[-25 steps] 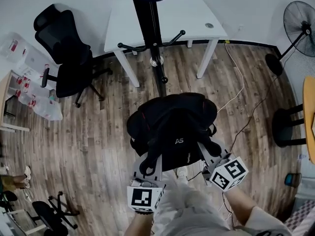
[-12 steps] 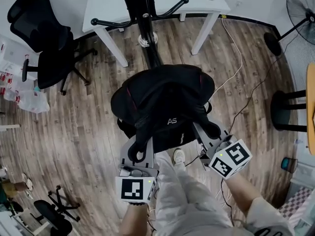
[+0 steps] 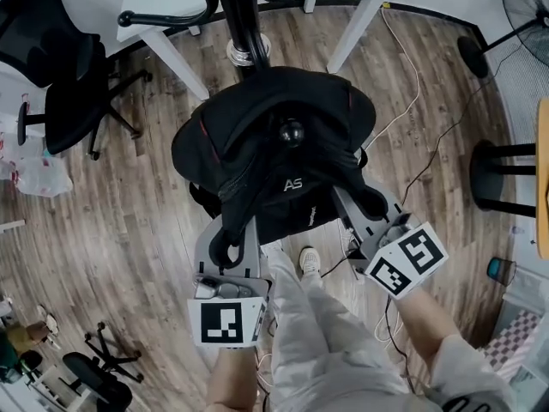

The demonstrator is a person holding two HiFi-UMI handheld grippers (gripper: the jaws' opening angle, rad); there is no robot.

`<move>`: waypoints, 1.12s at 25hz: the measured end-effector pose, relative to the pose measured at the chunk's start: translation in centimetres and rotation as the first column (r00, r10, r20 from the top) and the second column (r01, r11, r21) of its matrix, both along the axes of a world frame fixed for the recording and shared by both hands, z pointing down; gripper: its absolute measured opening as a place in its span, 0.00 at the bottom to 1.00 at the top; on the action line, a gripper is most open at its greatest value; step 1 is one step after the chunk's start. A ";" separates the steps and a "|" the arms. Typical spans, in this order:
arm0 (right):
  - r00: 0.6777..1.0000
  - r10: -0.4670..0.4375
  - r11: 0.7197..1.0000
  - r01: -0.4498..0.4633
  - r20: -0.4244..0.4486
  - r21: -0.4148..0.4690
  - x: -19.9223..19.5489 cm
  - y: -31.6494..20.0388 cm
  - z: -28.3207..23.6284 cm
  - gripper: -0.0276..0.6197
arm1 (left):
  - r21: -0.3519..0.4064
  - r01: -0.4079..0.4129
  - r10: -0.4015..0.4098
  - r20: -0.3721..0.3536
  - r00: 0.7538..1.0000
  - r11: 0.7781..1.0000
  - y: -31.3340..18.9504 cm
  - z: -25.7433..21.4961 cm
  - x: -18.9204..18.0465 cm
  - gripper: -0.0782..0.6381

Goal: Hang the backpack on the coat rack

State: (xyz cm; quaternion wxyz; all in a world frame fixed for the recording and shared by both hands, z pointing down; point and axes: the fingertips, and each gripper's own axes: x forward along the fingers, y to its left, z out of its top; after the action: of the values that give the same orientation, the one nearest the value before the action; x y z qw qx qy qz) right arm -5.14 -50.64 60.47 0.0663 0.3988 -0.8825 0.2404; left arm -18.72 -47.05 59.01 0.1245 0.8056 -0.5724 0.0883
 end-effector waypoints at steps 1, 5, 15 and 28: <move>1.000 0.002 1.000 -0.002 -0.001 0.003 0.0 -0.4 0.2 0.09 | 0.004 0.002 -0.002 -0.001 1.000 1.000 -0.4 0.2 0.0 0.15; 1.000 0.010 1.000 -0.010 -0.005 0.009 -0.3 -1.9 0.7 0.09 | 0.015 0.013 -0.013 -0.005 1.000 1.000 -2.0 0.8 -0.3 0.15; 0.999 0.042 0.999 -0.042 0.009 0.030 -1.1 -3.9 2.7 0.09 | 0.015 0.012 -0.012 -0.002 1.000 1.000 -3.6 3.2 -0.8 0.15; 0.997 0.077 0.993 -0.077 0.004 0.090 -0.9 -3.9 4.6 0.09 | 0.063 0.000 -0.001 0.016 1.000 0.998 -3.5 5.3 -0.6 0.16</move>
State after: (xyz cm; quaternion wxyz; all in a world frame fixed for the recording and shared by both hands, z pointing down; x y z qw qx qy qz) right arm -6.07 -54.56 65.09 0.0385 0.4351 -0.8765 0.2026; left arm -19.27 -50.55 64.30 0.0946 0.8082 -0.5762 0.0765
